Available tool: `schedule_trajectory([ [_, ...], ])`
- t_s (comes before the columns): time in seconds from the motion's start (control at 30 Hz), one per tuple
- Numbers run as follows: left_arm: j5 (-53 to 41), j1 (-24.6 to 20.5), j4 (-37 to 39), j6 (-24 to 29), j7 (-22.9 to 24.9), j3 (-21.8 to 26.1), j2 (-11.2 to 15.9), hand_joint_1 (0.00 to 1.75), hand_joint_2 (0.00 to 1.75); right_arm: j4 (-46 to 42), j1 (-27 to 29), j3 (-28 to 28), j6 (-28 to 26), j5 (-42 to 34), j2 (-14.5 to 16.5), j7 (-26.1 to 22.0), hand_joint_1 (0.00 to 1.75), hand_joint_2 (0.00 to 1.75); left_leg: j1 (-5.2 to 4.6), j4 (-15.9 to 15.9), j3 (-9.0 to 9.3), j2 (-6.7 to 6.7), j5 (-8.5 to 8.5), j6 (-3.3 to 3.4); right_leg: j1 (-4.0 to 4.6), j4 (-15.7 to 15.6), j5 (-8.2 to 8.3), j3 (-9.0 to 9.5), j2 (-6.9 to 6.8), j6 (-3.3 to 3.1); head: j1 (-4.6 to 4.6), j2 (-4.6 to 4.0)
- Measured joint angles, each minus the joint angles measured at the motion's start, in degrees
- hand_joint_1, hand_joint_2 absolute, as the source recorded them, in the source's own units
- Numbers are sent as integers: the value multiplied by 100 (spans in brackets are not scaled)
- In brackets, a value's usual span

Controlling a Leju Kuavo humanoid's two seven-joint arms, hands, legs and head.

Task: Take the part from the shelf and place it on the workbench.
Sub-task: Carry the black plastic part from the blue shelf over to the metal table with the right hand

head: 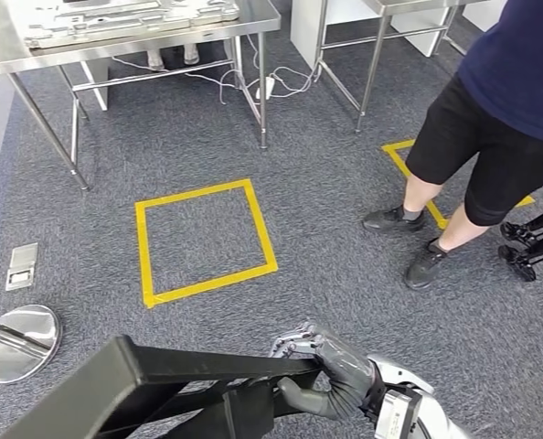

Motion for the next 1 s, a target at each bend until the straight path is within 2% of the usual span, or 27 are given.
schedule_trajectory([
  [0.03,0,9,0,-1,-1,1,1,0,175,-4,-2,-3,0,1,1,1,175,175,10,-11,4,-67,-3,37,0,-18,-20,30,-56,31,1,0],
  [0.07,2,20,0,0,-2,1,3,0,175,-9,-7,-5,0,2,0,1,175,175,23,-32,21,-136,-1,71,-6,-5,-57,60,-22,57,3,0],
  [0.13,10,16,0,-5,-6,3,6,0,175,-24,-9,-9,-1,1,-3,-2,175,175,63,-77,67,-267,10,142,-20,292,-266,-29,267,85,12,0],
  [0.17,18,6,0,-17,-12,4,5,0,175,-27,-3,-10,-1,1,-8,-3,175,175,68,-82,76,-335,7,165,-24,624,-434,-186,459,85,15,0],
  [0.2,25,-5,0,-32,-20,4,4,0,175,-29,8,-10,-1,1,-12,-3,175,175,69,-82,80,-412,2,185,-22,1018,-602,-403,579,83,18,0],
  [0.23,29,-9,0,-45,-30,4,3,0,175,-28,21,-10,-1,2,-16,-3,175,175,66,-81,84,-494,-5,194,-19,1372,-713,-619,636,83,18,0],
  [0.27,33,-5,0,-55,-38,4,2,0,175,-28,30,-9,0,3,-19,-2,175,175,63,-80,92,-578,-11,198,-15,1571,-712,-773,658,83,18,0],
  [0.3,33,0,0,-60,-46,4,2,0,175,-28,34,-9,0,4,-20,-1,175,175,62,-78,108,-663,-19,196,-14,1546,-582,-823,670,81,18,0],
  [0.33,35,3,0,-65,-56,5,2,0,175,-28,37,-10,0,4,-21,-1,175,175,62,-76,131,-750,-30,188,-17,1305,-352,-768,693,78,18,0],
  [0.37,38,5,0,-74,-69,5,2,0,175,-28,36,-10,0,4,-21,-1,175,175,63,-73,155,-832,-45,175,-24,923,-80,-645,768,72,18,0],
  [0.4,42,0,0,-85,-84,5,2,0,175,-29,38,-11,-1,5,-21,-1,175,175,55,-62,170,-911,-63,153,-32,560,119,-513,883,63,17,0],
  [0.43,46,-5,0,-93,-96,6,2,0,175,-32,41,-12,-2,5,-21,-1,175,175,54,-52,170,-984,-75,127,-38,289,229,-409,985,48,17,0],
  [0.47,49,-5,0,-99,-105,6,2,0,175,-35,43,-13,-4,7,-21,-1,175,175,57,-47,161,-1046,-82,99,-37,141,258,-351,1062,28,16,0],
  [0.53,53,14,0,-107,-125,7,4,0,175,-45,40,-20,-16,21,-19,-4,175,175,74,-57,146,-1150,-82,37,-29,83,218,-313,1032,-33,14,0],
  [0.57,57,27,0,-112,-139,8,8,0,175,-54,36,-27,-23,36,-14,-10,175,175,75,-52,147,-1144,-97,8,-36,69,219,-297,983,-64,14,0],
  [0.63,74,24,0,-143,-175,9,14,0,175,-82,48,-49,-33,55,4,-37,175,175,63,179,48,-930,-253,-55,-62,42,214,-259,881,-133,4,0],
  [0.7,86,-3,0,-172,-194,9,13,0,175,-105,84,-66,-32,51,19,-63,175,175,74,830,-275,-634,-568,-117,-64,38,189,-232,777,-178,-5,0],
  [0.73,86,-9,0,-175,-195,9,13,0,175,-109,104,-68,-32,48,23,-70,175,175,90,1191,-465,-564,-697,-140,-60,38,175,-222,731,-184,-4,0],
  [0.77,86,-7,0,-175,-195,9,13,0,175,-110,118,-69,-31,46,27,-75,175,175,102,1426,-595,-536,-740,-154,-59,39,160,-210,698,-185,-4,0],
  [0.8,86,0,0,-178,-195,10,13,0,175,-112,127,-69,-31,45,32,-81,175,175,111,1461,-630,-524,-673,-159,-59,39,141,-190,673,-178,-4,0],
  [0.83,90,7,0,-181,-195,10,13,0,175,-119,132,-71,-31,43,36,-87,175,175,116,1264,-548,-518,-501,-153,-59,39,119,-161,655,-168,-4,0],
  [0.9,104,11,0,-200,-196,14,15,0,175,-139,134,-79,-31,37,47,-97,175,175,107,538,-205,-502,-102,-108,-55,38,66,-91,622,-137,-4,0],
  [0.93,115,7,0,-213,-199,16,17,0,175,-150,132,-85,-31,34,51,-99,175,175,93,239,-59,-494,3,-73,-49,39,43,-72,611,-117,-4,0],
  [1.0,136,2,0,-244,-205,23,17,0,175,-165,131,-93,-30,26,55,-103,175,175,76,4,51,-482,-1,-41,-27,48,11,-70,600,-96,-5,0],
])
